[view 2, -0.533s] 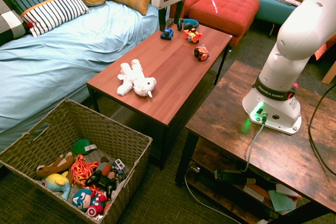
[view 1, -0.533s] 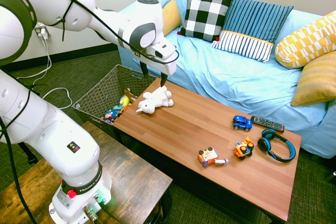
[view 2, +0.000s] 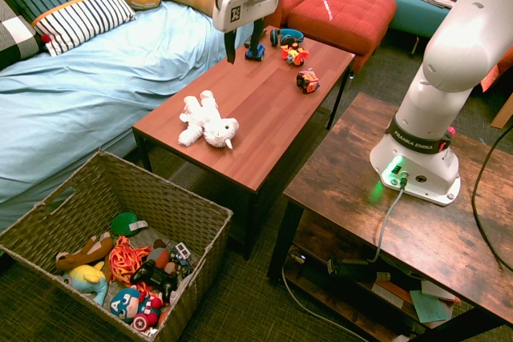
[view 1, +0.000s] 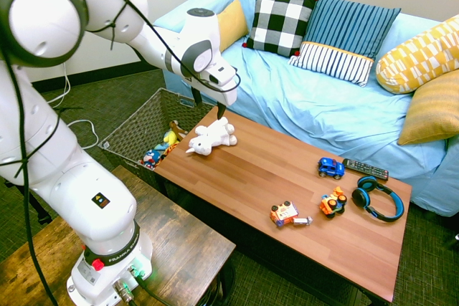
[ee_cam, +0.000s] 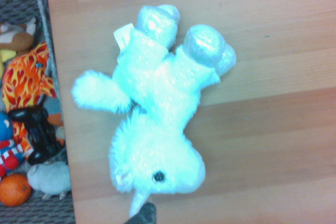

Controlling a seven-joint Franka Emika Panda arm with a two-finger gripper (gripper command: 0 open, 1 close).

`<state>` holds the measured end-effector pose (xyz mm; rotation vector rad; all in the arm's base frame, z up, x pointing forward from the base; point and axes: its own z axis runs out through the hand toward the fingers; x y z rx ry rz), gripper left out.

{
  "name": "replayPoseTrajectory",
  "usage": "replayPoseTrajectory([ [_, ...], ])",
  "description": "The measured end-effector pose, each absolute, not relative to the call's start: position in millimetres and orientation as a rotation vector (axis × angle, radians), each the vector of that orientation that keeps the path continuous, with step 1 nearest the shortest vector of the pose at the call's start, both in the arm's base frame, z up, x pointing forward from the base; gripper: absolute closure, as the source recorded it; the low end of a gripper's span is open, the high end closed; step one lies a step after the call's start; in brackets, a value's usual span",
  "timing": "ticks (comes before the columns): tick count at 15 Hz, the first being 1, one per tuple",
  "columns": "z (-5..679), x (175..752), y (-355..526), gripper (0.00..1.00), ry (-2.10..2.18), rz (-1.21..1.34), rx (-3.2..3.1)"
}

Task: Put the stuffed toy in the basket

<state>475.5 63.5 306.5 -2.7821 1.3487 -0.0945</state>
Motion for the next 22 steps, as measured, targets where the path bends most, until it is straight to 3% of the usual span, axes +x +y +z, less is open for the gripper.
replayPoseTrajectory([
  [7, 191, 537, 98, 0.0, 1.435, -0.003, -2.759],
  [14, 109, 549, 109, 0.0, 1.47, 0.123, -2.761],
  [15, 103, 550, 107, 1.0, 1.475, 0.133, -2.758],
  [22, 94, 552, 105, 1.0, 1.51, 0.148, -2.731],
])
